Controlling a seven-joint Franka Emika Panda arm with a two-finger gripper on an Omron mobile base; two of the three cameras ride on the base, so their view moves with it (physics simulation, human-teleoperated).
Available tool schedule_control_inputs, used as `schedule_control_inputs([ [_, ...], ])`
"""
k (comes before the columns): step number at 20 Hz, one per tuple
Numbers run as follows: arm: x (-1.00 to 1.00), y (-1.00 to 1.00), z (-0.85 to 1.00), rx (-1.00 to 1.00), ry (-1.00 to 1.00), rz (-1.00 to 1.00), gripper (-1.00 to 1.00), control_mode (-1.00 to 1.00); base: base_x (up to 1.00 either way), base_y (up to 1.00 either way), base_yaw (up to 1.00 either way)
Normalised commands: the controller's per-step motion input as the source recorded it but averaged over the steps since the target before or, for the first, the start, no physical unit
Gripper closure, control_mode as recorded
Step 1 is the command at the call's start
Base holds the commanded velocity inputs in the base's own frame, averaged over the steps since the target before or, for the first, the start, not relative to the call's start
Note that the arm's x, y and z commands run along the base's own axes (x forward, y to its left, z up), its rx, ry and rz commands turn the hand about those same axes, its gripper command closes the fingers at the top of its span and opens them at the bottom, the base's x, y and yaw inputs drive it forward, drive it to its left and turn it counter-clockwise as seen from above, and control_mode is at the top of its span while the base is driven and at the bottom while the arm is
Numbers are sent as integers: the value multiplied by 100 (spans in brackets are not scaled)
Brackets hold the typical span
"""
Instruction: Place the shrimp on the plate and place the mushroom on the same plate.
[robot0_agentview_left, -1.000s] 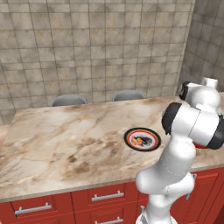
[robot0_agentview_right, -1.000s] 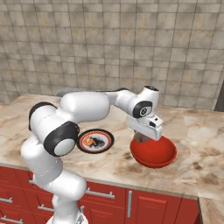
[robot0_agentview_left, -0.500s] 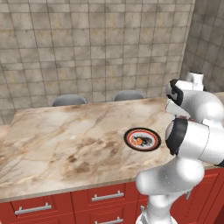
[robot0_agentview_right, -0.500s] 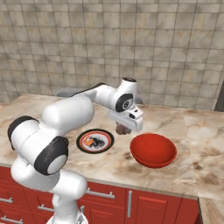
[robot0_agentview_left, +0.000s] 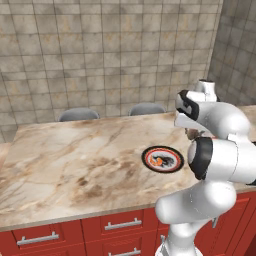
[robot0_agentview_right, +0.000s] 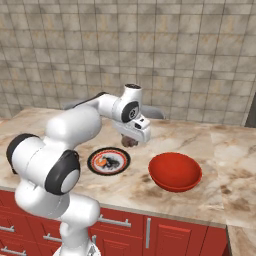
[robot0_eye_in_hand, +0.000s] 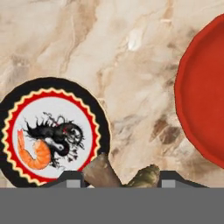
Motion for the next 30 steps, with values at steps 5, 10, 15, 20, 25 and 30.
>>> schedule_control_inputs([
  [5,15,33,-6,0,0,12,100,-100,0,0,0],
  [10,1,38,-31,0,0,13,100,-100,0,0,0],
  [15,0,45,-44,0,0,12,100,-100,0,0,0],
  [20,0,16,-48,1,0,10,100,-100,0,0,0],
  [25,1,0,-40,0,0,9,100,-100,0,0,0],
  [30,9,0,-36,0,0,4,100,-100,0,0,0],
])
